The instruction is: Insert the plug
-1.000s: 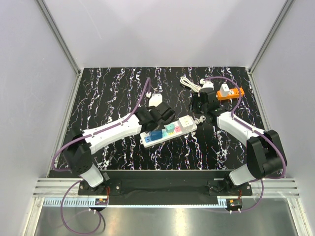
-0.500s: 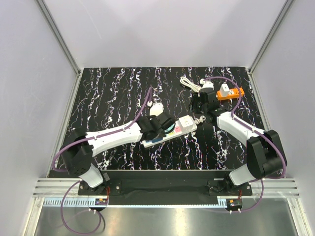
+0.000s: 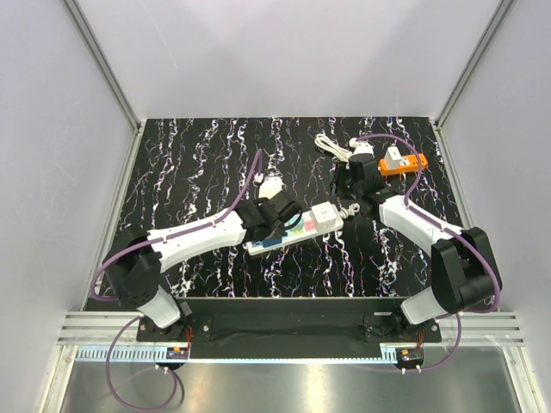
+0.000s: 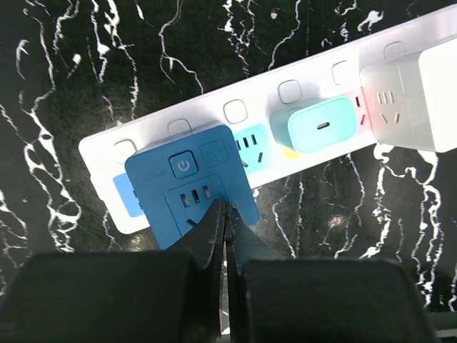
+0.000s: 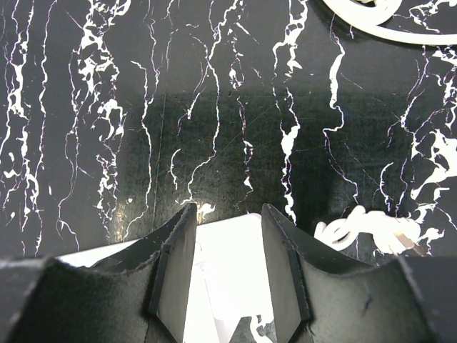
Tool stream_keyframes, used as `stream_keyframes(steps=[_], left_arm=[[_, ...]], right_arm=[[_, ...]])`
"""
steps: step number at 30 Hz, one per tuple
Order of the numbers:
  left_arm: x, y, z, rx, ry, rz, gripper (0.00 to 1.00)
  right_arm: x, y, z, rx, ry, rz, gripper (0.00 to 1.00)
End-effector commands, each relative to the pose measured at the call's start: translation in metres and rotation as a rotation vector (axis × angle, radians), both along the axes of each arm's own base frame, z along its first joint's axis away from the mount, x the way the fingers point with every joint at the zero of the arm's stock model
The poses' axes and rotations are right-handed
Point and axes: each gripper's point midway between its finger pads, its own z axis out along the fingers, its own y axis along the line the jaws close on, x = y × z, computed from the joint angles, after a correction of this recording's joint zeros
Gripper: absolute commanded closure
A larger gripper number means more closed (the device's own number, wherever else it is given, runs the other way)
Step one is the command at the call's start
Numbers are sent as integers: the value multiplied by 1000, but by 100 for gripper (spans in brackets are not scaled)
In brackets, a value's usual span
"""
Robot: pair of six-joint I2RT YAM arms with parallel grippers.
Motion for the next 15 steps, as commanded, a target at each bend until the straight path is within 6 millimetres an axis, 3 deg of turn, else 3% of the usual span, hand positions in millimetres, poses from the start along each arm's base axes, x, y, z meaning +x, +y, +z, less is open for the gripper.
stream_keyframes(steps=[1, 2, 3, 6, 9, 10, 11, 12, 13, 14, 15], left_arm=[[3, 13, 25, 25, -29, -22, 99], [6, 13, 34, 22, -50, -34, 96], [10, 11, 56, -10, -93, -39, 89], [20, 6, 104, -52, -188, -104, 82], [30, 12, 159, -91, -293, -162, 62], [32, 15, 172, -106, -321, -169, 59], [33, 16, 192, -120, -361, -204, 55], [32, 21, 215, -162, -417, -213, 51], [32, 25, 229, -183, -452, -225, 35], [29, 27, 237, -180, -485, -269, 27], [24, 32, 260, -223, -556, -279, 20]], right_arm=[[5, 6, 19, 28, -29, 21, 51], [4, 7, 23, 37, -26, 27, 51], [2, 9, 31, 47, -28, 37, 50], [-10, 12, 50, 73, -7, 59, 47], [-35, 16, 70, 125, 11, 115, 38], [-41, 17, 77, 137, 6, 128, 34], [-48, 17, 85, 148, 1, 140, 22], [-57, 16, 101, 162, -27, 152, 16], [-67, 14, 109, 166, -18, 166, 1], [-78, 12, 129, 186, -56, 179, 0], [-86, 12, 137, 196, -69, 194, 0]])
